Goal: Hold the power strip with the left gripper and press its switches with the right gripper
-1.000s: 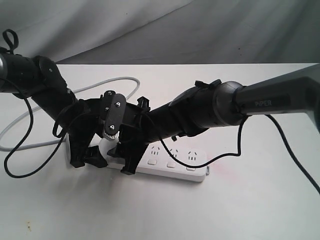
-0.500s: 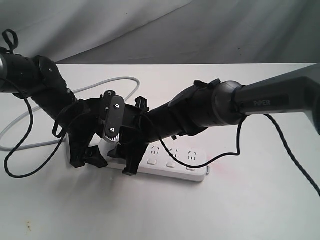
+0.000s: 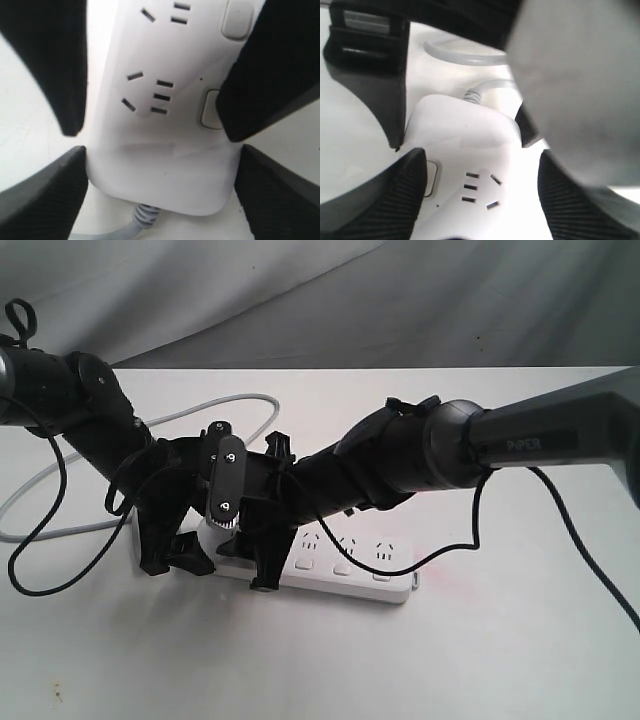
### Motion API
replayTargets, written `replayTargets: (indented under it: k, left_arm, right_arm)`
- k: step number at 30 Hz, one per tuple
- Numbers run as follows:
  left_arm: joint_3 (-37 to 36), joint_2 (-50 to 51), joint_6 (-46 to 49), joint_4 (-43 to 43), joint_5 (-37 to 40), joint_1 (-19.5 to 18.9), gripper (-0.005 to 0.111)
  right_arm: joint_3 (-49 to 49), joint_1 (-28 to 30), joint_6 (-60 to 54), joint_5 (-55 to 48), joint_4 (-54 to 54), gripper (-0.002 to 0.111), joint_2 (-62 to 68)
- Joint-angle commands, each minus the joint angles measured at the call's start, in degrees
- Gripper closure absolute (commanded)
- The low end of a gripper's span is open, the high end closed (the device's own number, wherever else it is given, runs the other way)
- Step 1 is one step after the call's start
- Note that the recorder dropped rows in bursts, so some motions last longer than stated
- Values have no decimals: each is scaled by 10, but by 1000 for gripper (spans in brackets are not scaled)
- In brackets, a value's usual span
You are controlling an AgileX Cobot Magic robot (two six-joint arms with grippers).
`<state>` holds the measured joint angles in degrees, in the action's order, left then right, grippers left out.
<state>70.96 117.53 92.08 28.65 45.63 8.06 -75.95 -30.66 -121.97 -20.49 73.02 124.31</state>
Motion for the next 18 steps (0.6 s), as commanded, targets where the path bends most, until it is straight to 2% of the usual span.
replayTargets:
  k: [1,12,18]
  left_arm:
    - [3,1,-1,4,7,-1,57]
    - [3,1,-2,4,7,-1,57]
    - [3,1,-2,4,7,-1,57]
  right_arm:
    - [9,-2,-8,21,-50,48,24]
    - [9,-2,-8,35,-76,48,31]
    - [9,-2,-6,34,-76,48,-27]
